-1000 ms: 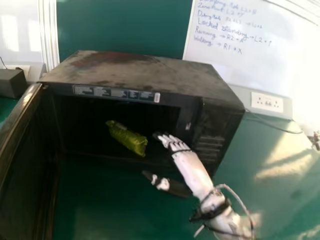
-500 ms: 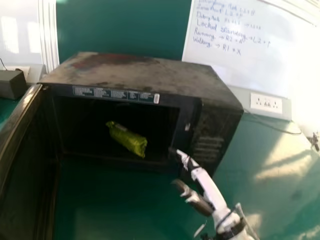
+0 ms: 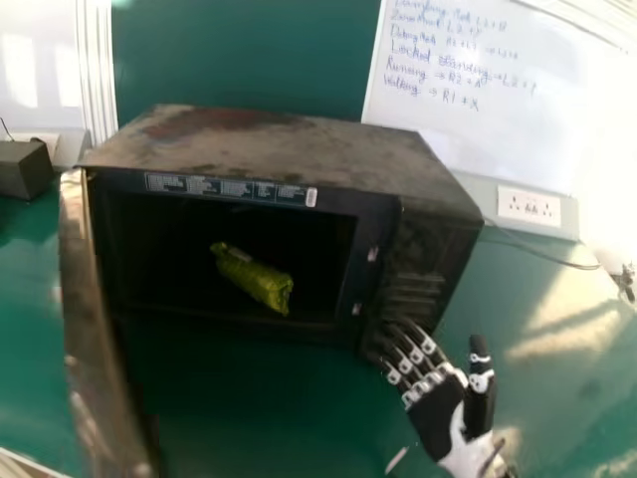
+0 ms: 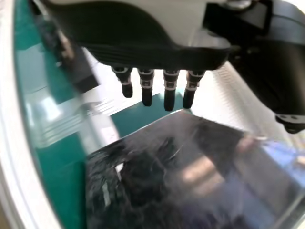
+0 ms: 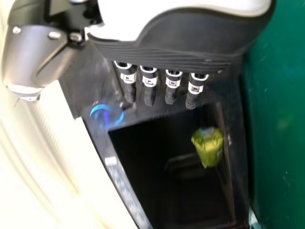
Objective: Put biscuit inside oven
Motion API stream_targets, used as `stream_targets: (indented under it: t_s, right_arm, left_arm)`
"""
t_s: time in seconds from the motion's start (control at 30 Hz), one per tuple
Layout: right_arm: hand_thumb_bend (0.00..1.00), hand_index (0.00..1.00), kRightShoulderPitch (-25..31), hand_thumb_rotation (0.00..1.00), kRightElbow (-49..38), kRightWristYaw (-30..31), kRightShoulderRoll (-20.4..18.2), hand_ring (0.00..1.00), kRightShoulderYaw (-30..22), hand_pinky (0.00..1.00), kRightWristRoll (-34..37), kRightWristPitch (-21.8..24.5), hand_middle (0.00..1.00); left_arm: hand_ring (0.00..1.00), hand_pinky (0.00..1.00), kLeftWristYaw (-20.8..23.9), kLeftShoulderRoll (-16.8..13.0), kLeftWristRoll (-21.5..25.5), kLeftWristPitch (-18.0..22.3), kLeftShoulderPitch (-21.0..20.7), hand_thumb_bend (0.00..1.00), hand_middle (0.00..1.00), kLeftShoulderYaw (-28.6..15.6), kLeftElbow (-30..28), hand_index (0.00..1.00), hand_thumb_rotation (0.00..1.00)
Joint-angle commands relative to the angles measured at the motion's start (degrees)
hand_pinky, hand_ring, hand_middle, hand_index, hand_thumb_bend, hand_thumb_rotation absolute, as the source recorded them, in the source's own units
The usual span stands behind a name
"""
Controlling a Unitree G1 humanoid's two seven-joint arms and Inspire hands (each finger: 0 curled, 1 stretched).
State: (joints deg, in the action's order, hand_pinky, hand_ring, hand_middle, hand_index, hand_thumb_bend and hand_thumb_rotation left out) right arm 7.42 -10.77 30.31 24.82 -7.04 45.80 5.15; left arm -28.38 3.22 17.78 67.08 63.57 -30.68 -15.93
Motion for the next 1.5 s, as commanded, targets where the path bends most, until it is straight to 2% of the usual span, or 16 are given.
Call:
stream_targets:
  t_s: [0.0, 0.17, 0.27, 0.5, 0.63, 0.77, 1.1, 1.3, 1.47]
  right_arm:
    - [0.89, 0.97, 2.13, 0.82, -1.47, -0.95, -0.54, 1.0, -2.3, 1.0, 1.24, 3.05, 0.99]
    - [0.83, 0.96, 4.49, 0.82, -2.49, -0.28, -1.01, 0.98, -5.06, 0.97, 1.94, 7.32, 0.98]
    - [0.81, 0.94, 5.23, 0.82, -2.54, 0.59, -1.72, 0.97, -6.27, 0.93, 1.67, 8.04, 0.96]
    - [0.82, 0.91, 6.77, 0.84, -2.88, -0.97, -2.57, 0.94, -10.15, 0.89, 0.23, 9.24, 0.94]
    - [0.83, 0.91, 7.11, 0.83, -3.92, -4.55, -3.25, 0.94, -11.83, 0.88, -1.03, 10.07, 0.95]
    - [0.83, 0.91, 7.54, 0.85, -5.18, -7.83, -3.5, 0.95, -13.02, 0.9, -1.98, 11.68, 0.96]
    - [0.84, 0.92, 7.04, 0.97, -3.59, -8.97, -4.75, 0.96, -13.58, 0.89, -4.86, 11.96, 0.97]
    - [0.81, 0.9, 6.84, 1.0, -2.69, -8.24, -5.4, 0.96, -13.8, 0.89, -6.45, 11.31, 0.97]
    - [0.75, 0.88, 7.0, 1.0, -2.55, -8.28, -6.1, 0.95, -13.87, 0.88, -7.45, 11.0, 0.96]
  left_arm:
    - [1.0, 1.0, 0.81, -1.25, -0.59, 2.76, -0.18, 0.9, 1.0, 0.26, 1.31, 1.0, 1.0]
    - [1.0, 1.0, 3.01, -1.31, -4.17, 6.44, -1.29, 0.91, 1.0, -0.88, 1.39, 1.0, 1.0]
    - [1.0, 1.0, 4.24, -1.27, -6.61, 7.87, -1.8, 0.91, 1.0, -2.02, 1.38, 1.0, 1.0]
    - [1.0, 1.0, 6.51, -1.08, -12.31, 8.14, -1.32, 0.91, 1.0, -4.46, -1.0, 1.0, 0.98]
    - [1.0, 1.0, 7.43, -1.33, -14.82, 6.82, -0.45, 0.89, 1.0, -5.6, -3.45, 1.0, 0.97]
    - [1.0, 1.0, 7.75, -2.97, -16.57, 5.42, -0.18, 0.84, 1.0, -6.28, -5.14, 1.0, 0.95]
    - [1.0, 1.0, 8.36, -7.35, -20.63, -0.74, -2.48, 0.8, 1.0, -10.16, -9.73, 1.0, 0.92]
    - [1.0, 1.0, 8.29, -11.8, -20.86, -6.14, -3.83, 0.8, 1.0, -11.28, -12.82, 1.0, 0.93]
    - [1.0, 1.0, 8.13, -16.86, -20.54, -10.2, -7.17, 0.79, 1.0, -11.59, -13.76, 1.0, 0.93]
